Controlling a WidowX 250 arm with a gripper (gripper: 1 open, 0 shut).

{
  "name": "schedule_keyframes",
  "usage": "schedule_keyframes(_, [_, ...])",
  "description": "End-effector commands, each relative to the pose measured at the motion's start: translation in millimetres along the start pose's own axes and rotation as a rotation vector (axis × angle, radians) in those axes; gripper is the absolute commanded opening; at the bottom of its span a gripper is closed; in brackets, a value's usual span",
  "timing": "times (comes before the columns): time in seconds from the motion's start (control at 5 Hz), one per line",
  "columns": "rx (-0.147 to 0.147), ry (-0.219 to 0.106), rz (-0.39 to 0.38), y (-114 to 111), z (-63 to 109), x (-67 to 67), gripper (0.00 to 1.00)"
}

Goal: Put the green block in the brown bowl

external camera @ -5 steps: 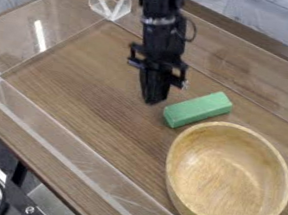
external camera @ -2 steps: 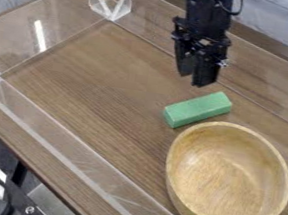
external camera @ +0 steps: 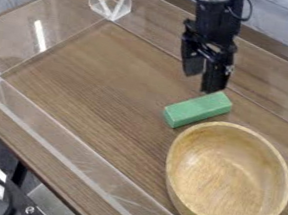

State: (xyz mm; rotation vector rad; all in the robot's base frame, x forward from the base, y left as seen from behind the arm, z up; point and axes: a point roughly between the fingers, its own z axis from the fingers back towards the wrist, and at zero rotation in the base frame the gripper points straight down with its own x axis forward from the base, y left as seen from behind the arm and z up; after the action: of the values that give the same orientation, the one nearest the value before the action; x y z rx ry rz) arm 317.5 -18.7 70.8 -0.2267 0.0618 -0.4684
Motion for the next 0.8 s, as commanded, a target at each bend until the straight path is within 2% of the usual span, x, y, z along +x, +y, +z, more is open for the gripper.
schedule_keyframes(0.0, [0.068, -0.014, -0.084, -4.3, 1.2, 7.5, 1.00])
schedule_keyframes(0.2, [0.112, 0.020, -0.145, -7.5, -13.5, 9.4, 1.00])
schedule_keyframes(0.4, [0.089, 0.028, -0.147, -4.3, -18.8, 13.9, 1.00])
schedule_keyframes(0.6, [0.071, 0.026, -0.144, -1.3, -19.3, 15.0, 0.00])
